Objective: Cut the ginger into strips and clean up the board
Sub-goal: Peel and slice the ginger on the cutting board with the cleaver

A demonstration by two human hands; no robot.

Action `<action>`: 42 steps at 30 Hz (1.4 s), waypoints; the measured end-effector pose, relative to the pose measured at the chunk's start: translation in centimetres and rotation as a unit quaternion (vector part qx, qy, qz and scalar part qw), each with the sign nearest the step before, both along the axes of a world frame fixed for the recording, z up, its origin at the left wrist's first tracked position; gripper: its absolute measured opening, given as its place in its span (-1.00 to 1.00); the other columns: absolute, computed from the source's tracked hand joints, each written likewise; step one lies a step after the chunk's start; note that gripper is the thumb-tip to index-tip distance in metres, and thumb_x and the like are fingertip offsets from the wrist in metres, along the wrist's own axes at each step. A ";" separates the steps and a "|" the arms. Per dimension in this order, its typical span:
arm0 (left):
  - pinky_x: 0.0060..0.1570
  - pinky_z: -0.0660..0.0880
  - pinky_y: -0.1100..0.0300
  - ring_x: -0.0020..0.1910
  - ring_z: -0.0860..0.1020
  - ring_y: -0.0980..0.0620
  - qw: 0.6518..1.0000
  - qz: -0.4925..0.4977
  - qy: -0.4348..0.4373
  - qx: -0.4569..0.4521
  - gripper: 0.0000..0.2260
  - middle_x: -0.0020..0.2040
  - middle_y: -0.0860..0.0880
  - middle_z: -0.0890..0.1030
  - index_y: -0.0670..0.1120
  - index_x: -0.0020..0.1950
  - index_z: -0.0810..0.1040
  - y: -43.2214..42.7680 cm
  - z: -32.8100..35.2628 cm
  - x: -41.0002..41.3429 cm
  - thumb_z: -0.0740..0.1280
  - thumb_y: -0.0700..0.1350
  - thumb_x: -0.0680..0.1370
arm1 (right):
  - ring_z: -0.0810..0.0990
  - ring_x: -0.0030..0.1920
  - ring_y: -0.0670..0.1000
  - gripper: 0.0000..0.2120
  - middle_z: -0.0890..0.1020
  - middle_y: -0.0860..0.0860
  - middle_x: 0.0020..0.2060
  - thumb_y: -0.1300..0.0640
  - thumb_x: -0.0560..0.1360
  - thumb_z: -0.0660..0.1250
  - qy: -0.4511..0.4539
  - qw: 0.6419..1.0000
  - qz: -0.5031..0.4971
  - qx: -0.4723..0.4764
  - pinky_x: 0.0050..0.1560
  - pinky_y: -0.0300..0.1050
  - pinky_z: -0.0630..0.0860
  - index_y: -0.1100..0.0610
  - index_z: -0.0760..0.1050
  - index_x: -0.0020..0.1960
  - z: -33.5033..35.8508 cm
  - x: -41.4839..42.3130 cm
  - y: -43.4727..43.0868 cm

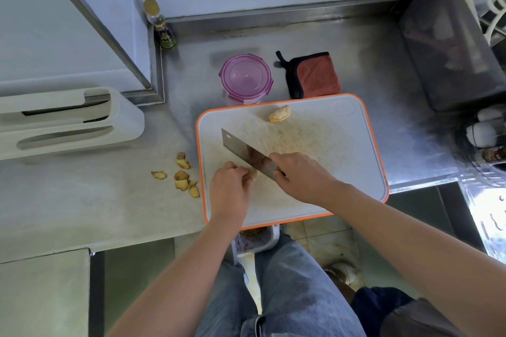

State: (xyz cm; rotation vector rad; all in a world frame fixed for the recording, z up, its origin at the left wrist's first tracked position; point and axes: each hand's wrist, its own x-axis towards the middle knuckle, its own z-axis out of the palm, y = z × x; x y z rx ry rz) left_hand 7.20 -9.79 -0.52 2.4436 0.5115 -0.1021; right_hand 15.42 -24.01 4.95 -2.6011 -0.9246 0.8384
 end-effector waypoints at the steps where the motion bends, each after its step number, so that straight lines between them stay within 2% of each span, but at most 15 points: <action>1: -0.10 0.48 0.07 -0.11 0.53 -0.06 1.000 0.000 0.001 -0.001 -0.86 -0.08 -0.06 0.59 -0.08 0.04 0.70 0.0 0.0 0.0 0.41 -0.16 0.51 | 0.38 -0.32 0.06 -0.94 0.36 -0.01 -0.34 0.19 0.57 0.10 0.002 1.000 0.004 -0.004 -0.40 -0.10 0.24 0.10 0.24 -0.08 0.1 0.1 0.0; 8: -0.14 0.44 0.12 -0.11 0.51 -0.04 1.000 -0.009 0.010 0.005 -0.86 -0.11 -0.05 0.56 -0.08 0.03 0.70 0.0 -0.1 0.2 0.39 -0.19 0.51 | 0.31 -0.39 -0.07 -0.91 0.31 -0.05 -0.39 0.20 0.57 0.11 0.023 0.999 0.027 -0.021 -0.37 -0.10 0.25 0.09 0.23 -0.10 0.4 0.8 -0.6; 11: -0.16 0.44 0.12 -0.13 0.49 -0.02 1.000 -0.009 0.018 0.019 -0.87 -0.13 -0.03 0.55 -0.06 0.01 0.71 0.0 -0.1 0.3 0.39 -0.18 0.52 | 0.34 -0.35 -0.01 -0.92 0.30 -0.05 -0.37 0.21 0.57 0.10 0.015 0.999 0.036 -0.022 -0.31 -0.10 0.28 0.09 0.22 -0.08 0.1 0.7 -0.1; 15: -0.17 0.43 0.10 -0.13 0.49 -0.03 0.999 -0.011 0.023 0.026 -0.87 -0.13 -0.03 0.56 -0.05 0.00 0.70 0.0 -0.1 0.4 0.37 -0.17 0.53 | 0.40 -0.28 0.09 -0.94 0.39 0.03 -0.28 0.22 0.57 0.09 0.012 0.999 0.034 -0.026 -0.30 -0.10 0.30 0.11 0.23 -0.07 -0.5 0.4 0.3; 17: -0.17 0.44 0.09 -0.14 0.50 -0.04 0.999 -0.012 0.023 0.027 -0.87 -0.13 -0.04 0.56 -0.05 -0.03 0.71 0.0 -0.3 0.5 0.36 -0.18 0.52 | 0.40 -0.26 0.09 -0.98 0.41 0.03 -0.24 0.22 0.57 0.08 0.005 0.999 0.037 -0.030 -0.28 -0.09 0.32 0.13 0.26 -0.02 -0.7 0.2 0.2; 21: -0.13 0.48 0.05 -0.13 0.51 -0.03 0.999 -0.016 0.023 0.025 -0.87 -0.10 -0.04 0.59 -0.07 -0.03 0.71 0.0 -0.4 0.5 0.36 -0.17 0.52 | 0.44 -0.17 0.10 -0.83 0.45 0.04 -0.15 0.23 0.58 0.10 0.004 0.999 0.037 -0.017 -0.21 -0.06 0.37 0.17 0.35 0.16 -1.3 0.1 1.5; 25: -0.14 0.47 0.06 -0.13 0.50 -0.03 0.999 -0.012 0.026 0.023 -0.88 -0.10 -0.03 0.59 -0.07 -0.03 0.70 0.0 -0.5 0.5 0.36 -0.14 0.53 | 0.54 -0.07 0.17 -0.79 0.54 0.11 0.00 0.20 0.60 0.10 -0.005 0.999 0.033 -0.005 -0.21 -0.08 0.33 0.19 0.34 0.22 -2.5 0.0 2.2; 29: -0.12 0.48 0.04 -0.11 0.51 -0.04 0.999 -0.025 0.010 0.019 -0.88 -0.08 -0.04 0.61 -0.09 -0.01 0.69 0.1 -0.6 0.3 0.37 -0.14 0.53 | 0.56 -0.10 0.21 -0.70 0.51 0.10 0.08 0.17 0.62 0.07 -0.042 0.997 0.055 -0.021 -0.25 -0.06 0.35 0.18 0.30 0.33 -3.7 -0.6 1.9; 33: -0.09 0.51 -0.01 -0.08 0.54 -0.07 0.999 -0.039 0.001 0.007 -0.87 -0.10 -0.06 0.60 -0.10 0.03 0.68 0.4 -0.6 0.0 0.42 -0.18 0.49 | 0.55 -0.12 0.17 -0.81 0.53 0.10 0.02 0.14 0.62 0.09 -0.034 0.999 0.016 0.013 -0.27 -0.09 0.32 0.18 0.35 0.19 -3.7 0.0 2.0; 37: -0.04 0.50 0.04 -0.05 0.56 -0.04 1.000 -0.006 0.011 0.001 -0.79 -0.09 -0.04 0.63 -0.09 0.05 0.57 0.7 -0.4 -0.2 0.48 -0.13 0.45 | 0.50 -0.18 0.13 -0.89 0.49 0.07 -0.14 0.16 0.61 0.12 -0.018 0.998 -0.048 0.044 -0.29 -0.09 0.32 0.18 0.36 0.08 -3.8 -0.4 1.7; 40: -0.05 0.45 0.10 -0.04 0.50 -0.07 0.999 -0.025 -0.006 0.020 -0.84 -0.08 -0.05 0.55 -0.10 -0.01 0.63 0.9 -0.2 -0.6 0.49 -0.17 0.43 | 0.42 -0.29 0.06 -0.96 0.40 0.00 -0.27 0.19 0.60 0.13 -0.022 0.995 -0.077 0.059 -0.34 -0.10 0.30 0.16 0.32 -0.02 -3.4 0.1 0.9; 42: -0.06 0.48 0.09 -0.06 0.48 -0.07 0.998 -0.042 -0.030 0.023 -0.83 -0.04 -0.05 0.47 -0.11 0.00 0.67 1.2 -0.3 -0.8 0.48 -0.24 0.43 | 0.38 -0.36 0.01 -0.91 0.38 -0.03 -0.34 0.19 0.60 0.14 -0.010 0.995 -0.073 0.066 -0.40 -0.14 0.26 0.12 0.27 -0.08 -2.9 0.6 0.0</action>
